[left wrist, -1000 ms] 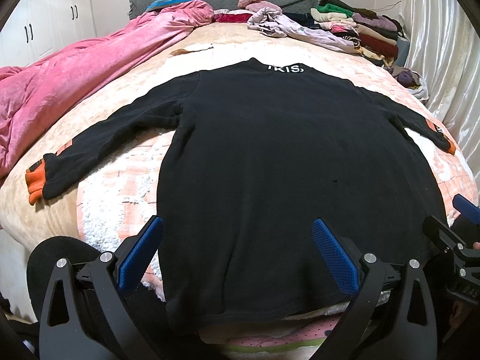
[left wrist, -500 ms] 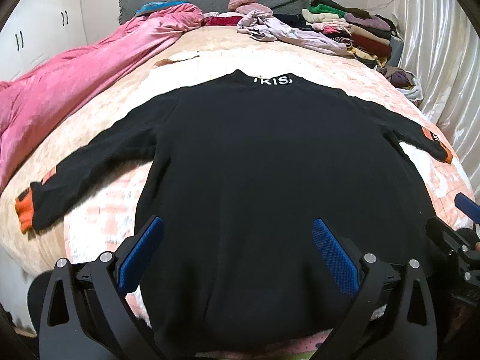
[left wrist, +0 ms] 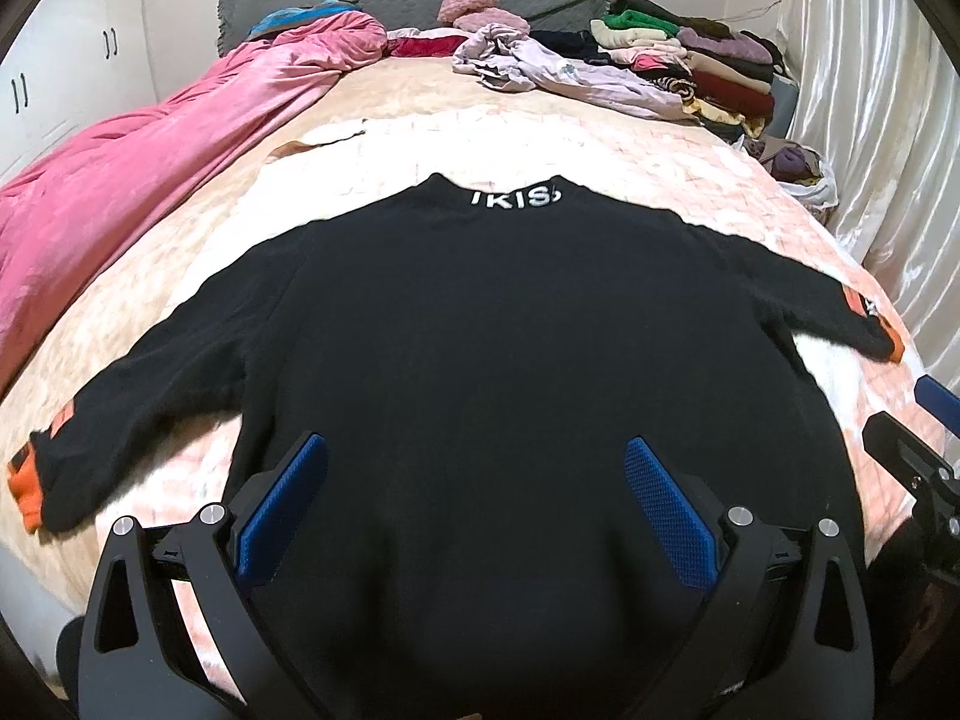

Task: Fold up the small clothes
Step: 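Move the right tool toward the orange cuff of the sleeve nearest it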

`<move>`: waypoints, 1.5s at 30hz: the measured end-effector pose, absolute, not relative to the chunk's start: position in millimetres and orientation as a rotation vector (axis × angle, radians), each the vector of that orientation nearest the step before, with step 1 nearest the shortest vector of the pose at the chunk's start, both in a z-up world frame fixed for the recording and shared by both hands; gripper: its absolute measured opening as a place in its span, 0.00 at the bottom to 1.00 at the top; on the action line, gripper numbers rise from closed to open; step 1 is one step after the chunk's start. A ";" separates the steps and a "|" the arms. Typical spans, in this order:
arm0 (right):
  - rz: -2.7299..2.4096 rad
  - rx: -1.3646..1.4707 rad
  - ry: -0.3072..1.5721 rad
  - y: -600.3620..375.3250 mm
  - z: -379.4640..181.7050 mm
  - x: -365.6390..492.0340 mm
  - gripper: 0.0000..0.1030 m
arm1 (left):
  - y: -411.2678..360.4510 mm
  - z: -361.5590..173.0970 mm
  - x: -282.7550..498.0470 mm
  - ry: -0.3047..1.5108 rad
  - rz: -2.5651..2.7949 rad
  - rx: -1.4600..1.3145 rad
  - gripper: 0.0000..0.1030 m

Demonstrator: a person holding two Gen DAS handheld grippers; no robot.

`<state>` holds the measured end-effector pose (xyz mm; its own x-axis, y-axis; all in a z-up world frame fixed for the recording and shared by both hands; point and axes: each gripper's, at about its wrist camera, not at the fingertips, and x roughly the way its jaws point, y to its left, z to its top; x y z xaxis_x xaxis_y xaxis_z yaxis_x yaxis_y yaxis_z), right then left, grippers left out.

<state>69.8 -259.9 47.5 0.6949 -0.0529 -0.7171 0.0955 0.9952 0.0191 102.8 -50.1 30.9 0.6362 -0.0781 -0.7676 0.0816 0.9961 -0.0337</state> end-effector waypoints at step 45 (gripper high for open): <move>-0.663 0.332 0.760 -504.2 32.5 165.3 0.92 | -147.6 -8.4 238.4 0.921 -0.307 0.106 0.96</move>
